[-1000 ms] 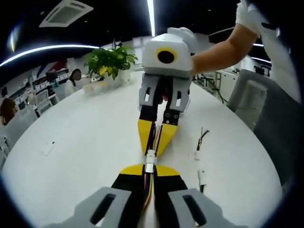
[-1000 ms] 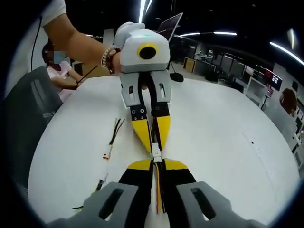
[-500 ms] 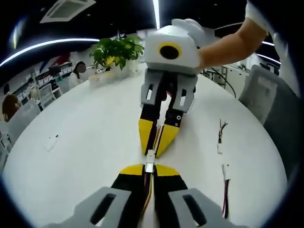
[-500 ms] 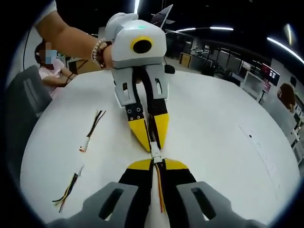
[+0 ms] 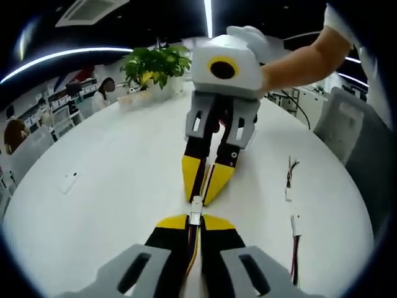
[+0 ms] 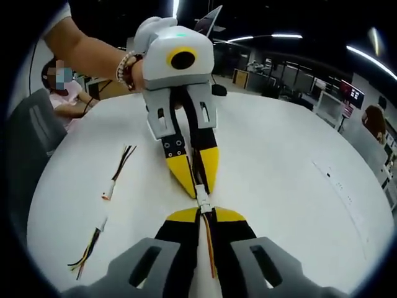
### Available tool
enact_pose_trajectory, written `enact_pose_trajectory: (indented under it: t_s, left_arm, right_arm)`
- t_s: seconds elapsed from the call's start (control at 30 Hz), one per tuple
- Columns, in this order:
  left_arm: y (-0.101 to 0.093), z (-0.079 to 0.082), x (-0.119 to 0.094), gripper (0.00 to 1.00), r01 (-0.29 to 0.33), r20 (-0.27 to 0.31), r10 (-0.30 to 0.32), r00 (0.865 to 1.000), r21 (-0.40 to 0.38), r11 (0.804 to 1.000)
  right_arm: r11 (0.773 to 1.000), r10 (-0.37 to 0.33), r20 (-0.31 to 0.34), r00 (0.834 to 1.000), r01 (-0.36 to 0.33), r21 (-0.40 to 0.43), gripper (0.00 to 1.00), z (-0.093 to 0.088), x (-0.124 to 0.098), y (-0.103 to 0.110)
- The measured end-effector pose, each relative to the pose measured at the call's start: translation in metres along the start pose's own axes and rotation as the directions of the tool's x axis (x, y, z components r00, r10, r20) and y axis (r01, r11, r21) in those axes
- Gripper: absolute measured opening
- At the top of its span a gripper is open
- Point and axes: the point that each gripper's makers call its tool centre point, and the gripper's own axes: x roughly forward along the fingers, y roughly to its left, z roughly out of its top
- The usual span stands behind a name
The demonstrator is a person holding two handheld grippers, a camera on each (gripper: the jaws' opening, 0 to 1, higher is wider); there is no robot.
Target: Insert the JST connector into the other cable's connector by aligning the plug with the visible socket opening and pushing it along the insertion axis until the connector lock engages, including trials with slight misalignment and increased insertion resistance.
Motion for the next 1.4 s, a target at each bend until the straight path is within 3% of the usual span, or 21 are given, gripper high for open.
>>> enact_pose_trajectory:
  t_s: [0.23,0.37,0.47,0.63,0.7,0.97,1.03,1.4]
  left_arm:
    - [0.0,0.002,0.002,0.08,-0.016,-0.006,0.016,1.0,-0.009,1.0]
    - [-0.003,0.003,-0.001,0.15,-0.021,-0.028,0.022,0.999,0.029,0.999]
    - [-0.005,0.002,-0.005,0.15,-0.022,-0.033,0.023,0.999,0.025,0.999]
    - [-0.002,0.016,-0.025,0.18,-0.083,0.021,0.084,0.996,-0.064,0.995]
    - [-0.004,0.02,-0.034,0.23,-0.095,0.036,0.098,0.995,-0.058,0.994]
    - [-0.012,0.044,-0.077,0.22,-0.162,0.12,0.172,0.978,-0.09,0.983]
    - [-0.009,0.044,-0.089,0.22,-0.165,0.135,0.178,0.975,-0.102,0.981]
    - [-0.052,0.07,-0.117,0.22,-0.186,0.192,0.199,0.961,-0.086,0.979]
  right_arm:
    - [1.0,-0.012,-0.005,1.0,0.012,0.024,0.06,0.0,0.0,0.0]
    - [0.999,-0.034,-0.025,0.999,0.035,0.018,0.17,0.0,-0.005,-0.003]
    - [0.999,-0.046,-0.022,0.999,0.047,0.02,0.11,0.004,-0.014,-0.004]
    - [0.997,-0.081,-0.023,0.996,0.081,0.018,0.11,0.01,-0.035,-0.004]
    - [0.995,-0.095,-0.016,0.995,0.095,0.02,0.11,0.014,-0.046,-0.003]
    - [0.99,-0.141,0.017,0.99,0.141,0.001,0.1,0.039,-0.077,0.01]
    - [0.989,-0.146,0.018,0.989,0.146,-0.004,0.1,0.042,-0.082,0.012]
    - [0.986,-0.163,0.052,0.985,0.164,-0.013,0.09,0.067,-0.103,0.053]
